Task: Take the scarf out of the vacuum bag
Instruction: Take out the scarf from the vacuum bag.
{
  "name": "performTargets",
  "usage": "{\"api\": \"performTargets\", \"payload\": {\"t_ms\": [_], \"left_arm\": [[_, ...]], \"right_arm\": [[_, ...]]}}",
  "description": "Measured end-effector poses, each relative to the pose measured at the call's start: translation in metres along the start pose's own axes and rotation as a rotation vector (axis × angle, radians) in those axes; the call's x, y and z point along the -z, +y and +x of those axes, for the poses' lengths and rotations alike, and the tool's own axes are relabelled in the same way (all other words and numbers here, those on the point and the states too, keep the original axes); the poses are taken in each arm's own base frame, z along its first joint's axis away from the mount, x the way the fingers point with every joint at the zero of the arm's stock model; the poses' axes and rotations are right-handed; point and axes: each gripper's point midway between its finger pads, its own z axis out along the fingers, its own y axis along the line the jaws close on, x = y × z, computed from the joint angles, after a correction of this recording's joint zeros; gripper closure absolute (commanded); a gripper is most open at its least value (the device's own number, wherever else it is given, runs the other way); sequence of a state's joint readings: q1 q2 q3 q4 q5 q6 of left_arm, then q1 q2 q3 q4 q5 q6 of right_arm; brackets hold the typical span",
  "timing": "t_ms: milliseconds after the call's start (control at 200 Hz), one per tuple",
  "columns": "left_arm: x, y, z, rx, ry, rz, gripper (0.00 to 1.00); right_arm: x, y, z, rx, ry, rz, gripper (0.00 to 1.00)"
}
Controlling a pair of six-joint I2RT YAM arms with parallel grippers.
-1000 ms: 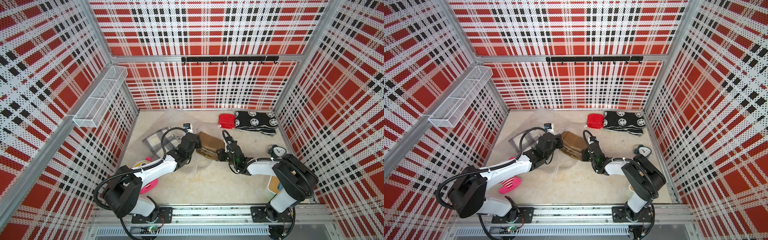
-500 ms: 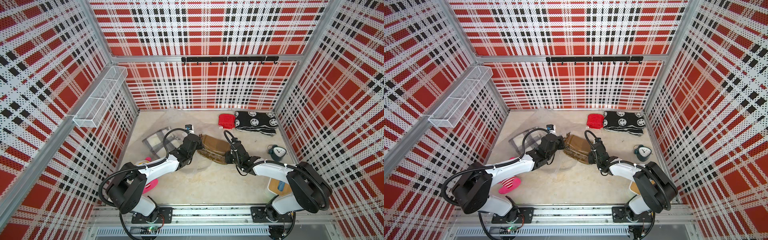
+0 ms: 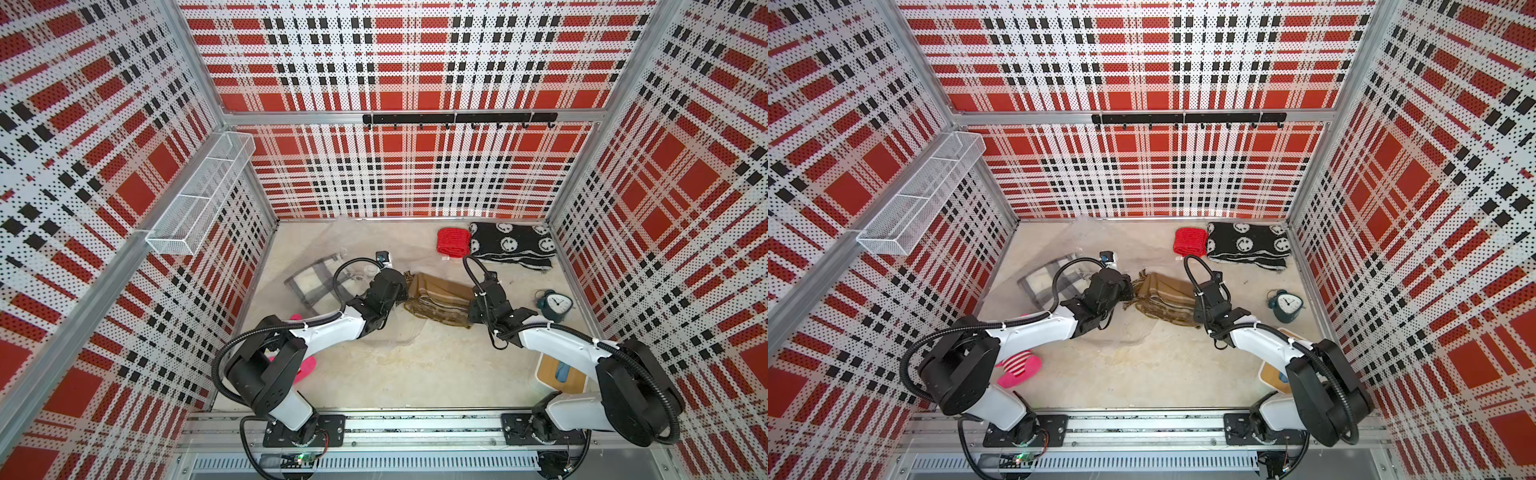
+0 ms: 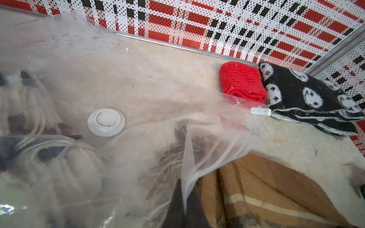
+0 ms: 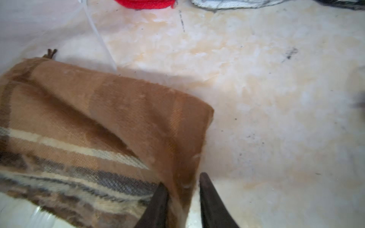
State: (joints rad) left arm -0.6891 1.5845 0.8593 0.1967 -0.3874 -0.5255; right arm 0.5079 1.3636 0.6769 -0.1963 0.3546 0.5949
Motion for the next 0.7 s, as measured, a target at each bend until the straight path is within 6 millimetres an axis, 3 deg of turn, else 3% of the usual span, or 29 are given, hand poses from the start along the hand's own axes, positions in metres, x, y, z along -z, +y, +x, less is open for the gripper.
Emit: {"api": "performTargets", "payload": {"t_ms": [155, 356, 546, 701], "left_arm": [[-0.002, 0.001, 0.004, -0.005, 0.007, -0.007, 1.00], [-0.004, 0.001, 0.008, -0.010, 0.016, -0.011, 1.00], [-0.003, -0.001, 0.009, -0.016, 0.016, -0.008, 1.00], [-0.002, -0.003, 0.009, -0.019, 0.014, -0.007, 1.00]], "right_arm": [[-0.004, -0.011, -0.005, -0.012, -0.004, 0.040, 0.68], [-0.008, 0.021, 0.012, -0.004, 0.035, -0.182, 0.55], [0.003, 0.026, 0.015, -0.007, 0.029, -0.246, 0.49], [0.022, 0.022, 0.011, -0.029, -0.013, -0.263, 0.29]]}}
